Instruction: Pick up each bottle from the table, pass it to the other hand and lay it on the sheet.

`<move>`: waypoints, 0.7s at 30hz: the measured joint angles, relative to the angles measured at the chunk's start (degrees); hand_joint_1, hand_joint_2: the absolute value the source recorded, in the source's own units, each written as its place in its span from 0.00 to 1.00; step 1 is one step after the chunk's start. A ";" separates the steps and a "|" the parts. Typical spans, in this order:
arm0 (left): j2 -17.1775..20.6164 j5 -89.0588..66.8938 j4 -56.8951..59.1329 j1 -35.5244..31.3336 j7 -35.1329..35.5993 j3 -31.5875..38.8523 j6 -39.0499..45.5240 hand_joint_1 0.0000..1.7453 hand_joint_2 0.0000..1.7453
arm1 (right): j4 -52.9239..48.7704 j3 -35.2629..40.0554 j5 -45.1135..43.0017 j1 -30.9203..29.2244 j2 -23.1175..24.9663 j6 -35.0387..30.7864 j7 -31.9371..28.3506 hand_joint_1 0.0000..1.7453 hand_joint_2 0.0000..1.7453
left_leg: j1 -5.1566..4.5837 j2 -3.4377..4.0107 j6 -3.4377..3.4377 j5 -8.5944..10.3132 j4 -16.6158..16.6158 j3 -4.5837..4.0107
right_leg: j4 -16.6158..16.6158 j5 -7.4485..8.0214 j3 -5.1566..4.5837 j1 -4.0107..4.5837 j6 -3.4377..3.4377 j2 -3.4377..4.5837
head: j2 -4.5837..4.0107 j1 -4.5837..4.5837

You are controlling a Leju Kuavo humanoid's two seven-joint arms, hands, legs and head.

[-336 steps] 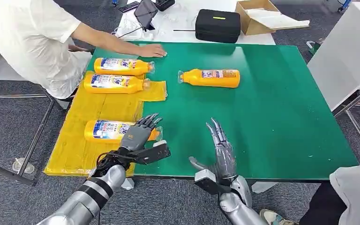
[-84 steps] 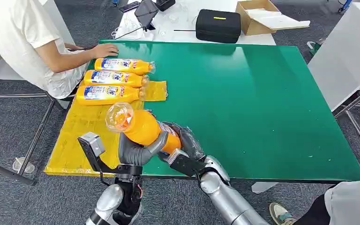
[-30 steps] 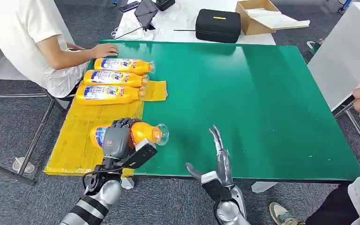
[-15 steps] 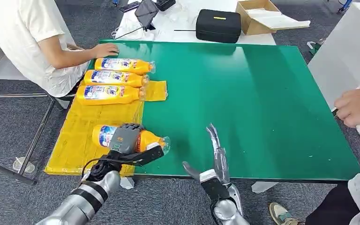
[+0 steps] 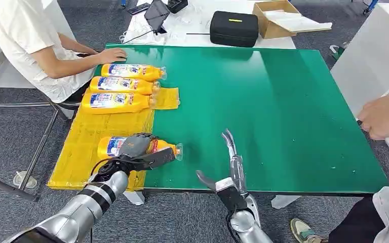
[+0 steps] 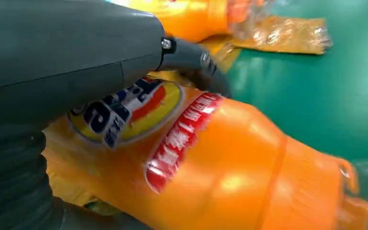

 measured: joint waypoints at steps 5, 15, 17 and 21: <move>-0.11 2.84 0.65 -0.66 0.04 1.38 -3.50 0.00 1.00 | 0.52 0.52 -0.02 -0.20 0.02 0.02 0.00 0.00 1.00 | -0.01 -0.01 0.00 0.00 -0.01 0.03 | 0.00 0.00 0.05 -0.02 0.00 0.01 | 0.00 -0.04; -0.24 7.67 1.05 -1.11 -3.50 5.18 -8.46 0.00 1.00 | 1.75 1.27 -0.35 -0.86 0.31 -0.37 0.00 0.00 1.00 | -0.01 -0.10 -0.01 0.00 -0.03 0.42 | -0.01 -0.01 0.47 -0.01 0.00 0.00 | 0.00 -0.02; -0.24 8.04 1.05 -1.12 -4.63 5.42 -8.48 0.00 1.00 | 1.99 1.49 -0.54 -1.12 0.31 -0.52 0.00 0.00 1.00 | -0.01 -0.10 -0.02 0.02 -0.03 0.44 | -0.01 -0.01 0.48 -0.02 0.00 0.00 | 0.00 -0.04; -0.26 8.91 1.05 -1.09 -6.80 6.12 -8.65 0.00 1.00 | 2.40 1.88 -0.68 -1.51 0.31 -0.63 0.00 0.00 1.00 | -0.01 -0.18 -0.01 0.04 -0.03 0.43 | -0.01 -0.02 0.51 -0.02 0.00 -0.04 | 0.00 -0.02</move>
